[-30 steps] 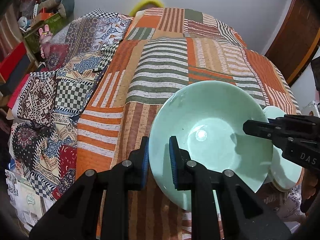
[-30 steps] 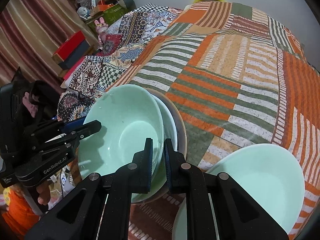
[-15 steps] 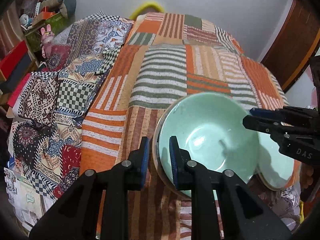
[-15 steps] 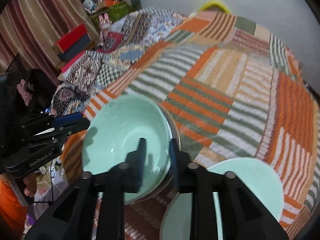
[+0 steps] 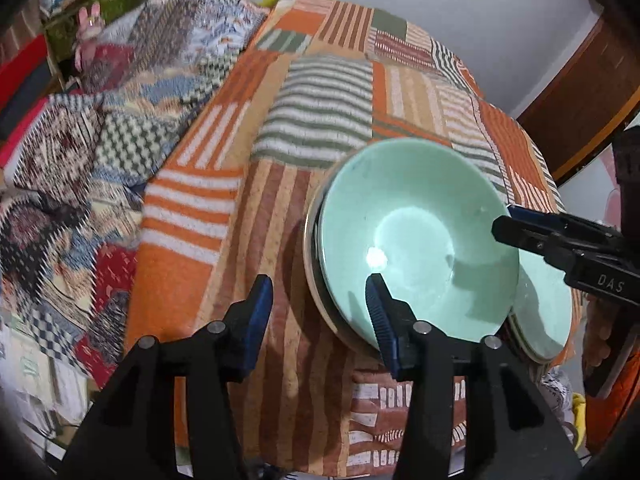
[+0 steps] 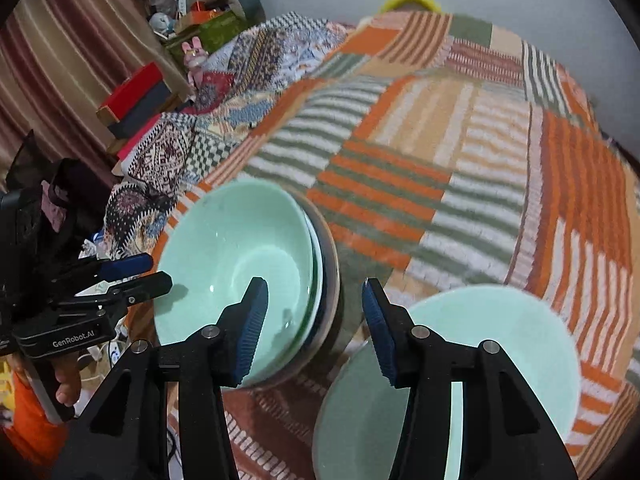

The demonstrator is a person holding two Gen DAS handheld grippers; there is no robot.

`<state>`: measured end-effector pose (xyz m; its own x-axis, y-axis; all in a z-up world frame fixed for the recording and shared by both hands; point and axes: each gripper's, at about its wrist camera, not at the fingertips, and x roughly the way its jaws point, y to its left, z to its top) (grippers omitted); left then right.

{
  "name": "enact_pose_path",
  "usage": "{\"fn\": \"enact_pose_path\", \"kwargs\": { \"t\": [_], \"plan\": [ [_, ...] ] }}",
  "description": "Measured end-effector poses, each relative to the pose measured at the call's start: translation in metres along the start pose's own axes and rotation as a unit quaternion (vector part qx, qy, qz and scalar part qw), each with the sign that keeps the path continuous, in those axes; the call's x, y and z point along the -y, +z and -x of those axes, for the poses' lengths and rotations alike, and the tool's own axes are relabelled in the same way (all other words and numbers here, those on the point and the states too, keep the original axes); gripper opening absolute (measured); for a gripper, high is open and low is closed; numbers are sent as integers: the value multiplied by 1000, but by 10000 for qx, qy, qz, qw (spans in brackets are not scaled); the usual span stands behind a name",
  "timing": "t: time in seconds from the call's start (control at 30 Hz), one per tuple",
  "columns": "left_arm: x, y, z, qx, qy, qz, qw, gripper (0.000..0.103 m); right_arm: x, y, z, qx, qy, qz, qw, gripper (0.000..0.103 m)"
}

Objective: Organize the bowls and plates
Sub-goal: 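Lower the mint green bowl into the white spotted bowl with both grippers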

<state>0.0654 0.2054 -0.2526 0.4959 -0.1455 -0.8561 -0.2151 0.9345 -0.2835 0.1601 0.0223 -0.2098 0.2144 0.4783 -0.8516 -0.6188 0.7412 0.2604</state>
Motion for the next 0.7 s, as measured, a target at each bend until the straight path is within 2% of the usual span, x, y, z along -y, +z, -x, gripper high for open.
{"fn": "enact_pose_path", "kwargs": {
  "t": [0.43,0.53,0.7],
  "plan": [
    [8,1,-34,-305,-261,29,9992,46,-5,1,-32,-397,157,-49,9991,45],
    [7,4,-41,-363,-334,45,9988,38,-6,2,-37,-444,180,-37,9988,40],
    [6,5,-43,-325,-450,82,9984,37,-2,3,-43,-482,209,-97,9986,33]
  ]
}}
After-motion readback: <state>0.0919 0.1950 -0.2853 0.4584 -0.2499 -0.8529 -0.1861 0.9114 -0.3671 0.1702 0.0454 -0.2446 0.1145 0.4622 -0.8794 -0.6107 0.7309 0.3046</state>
